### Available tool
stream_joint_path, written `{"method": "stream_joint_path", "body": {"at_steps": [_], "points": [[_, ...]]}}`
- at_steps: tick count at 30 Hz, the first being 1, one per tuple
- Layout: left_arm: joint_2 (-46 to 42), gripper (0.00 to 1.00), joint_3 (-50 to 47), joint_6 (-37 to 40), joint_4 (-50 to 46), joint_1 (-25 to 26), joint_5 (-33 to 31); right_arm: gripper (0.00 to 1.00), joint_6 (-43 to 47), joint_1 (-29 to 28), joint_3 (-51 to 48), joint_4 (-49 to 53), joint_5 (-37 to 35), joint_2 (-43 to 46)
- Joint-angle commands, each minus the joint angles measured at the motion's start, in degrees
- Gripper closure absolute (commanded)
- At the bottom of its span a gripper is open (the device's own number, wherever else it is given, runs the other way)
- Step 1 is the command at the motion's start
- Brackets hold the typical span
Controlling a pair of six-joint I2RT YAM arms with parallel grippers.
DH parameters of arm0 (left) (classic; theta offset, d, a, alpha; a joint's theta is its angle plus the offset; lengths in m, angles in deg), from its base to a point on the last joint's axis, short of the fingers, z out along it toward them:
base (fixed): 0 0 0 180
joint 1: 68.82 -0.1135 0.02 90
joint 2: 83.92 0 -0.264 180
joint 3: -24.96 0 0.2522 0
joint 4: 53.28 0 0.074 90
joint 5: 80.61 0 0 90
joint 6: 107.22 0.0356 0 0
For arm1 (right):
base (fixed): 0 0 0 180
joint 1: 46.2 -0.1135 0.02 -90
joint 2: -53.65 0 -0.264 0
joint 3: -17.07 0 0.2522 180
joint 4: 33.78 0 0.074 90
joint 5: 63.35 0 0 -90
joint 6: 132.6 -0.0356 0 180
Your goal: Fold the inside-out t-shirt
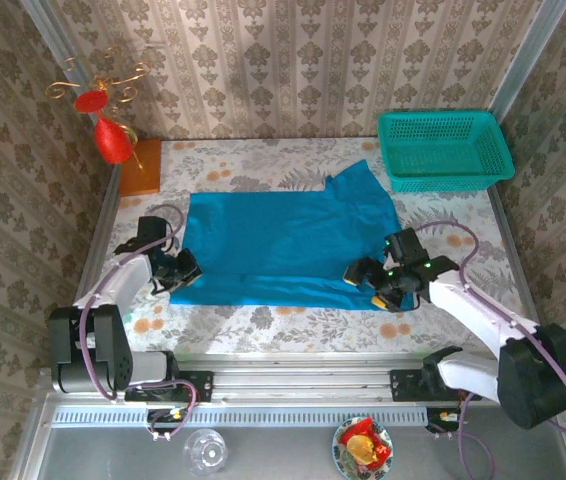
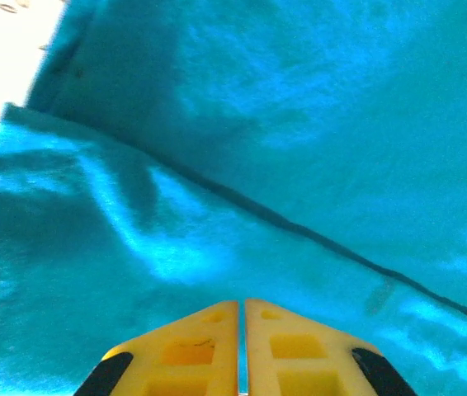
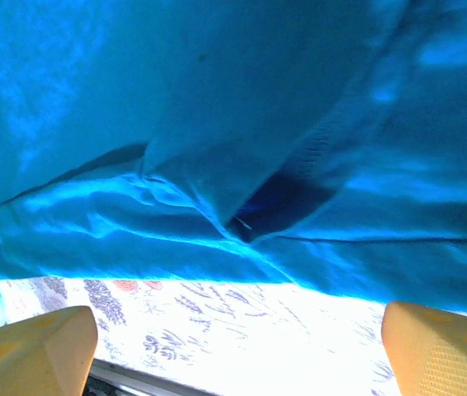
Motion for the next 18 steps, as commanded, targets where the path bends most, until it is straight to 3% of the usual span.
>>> {"method": "stream_joint_path", "body": {"at_steps": [1, 18], "points": [[0.9, 0.87, 1.7, 0.4, -0.1, 1.0, 1.7, 0.08, -5.4, -1.2, -0.7, -6.8, 0.8, -3.2], [1.6, 0.85, 2.6, 0.7, -2.6, 1.2, -1.0, 0.09, -13.0, -1.1, 1.4, -20.4, 1.2, -14.5]]}}
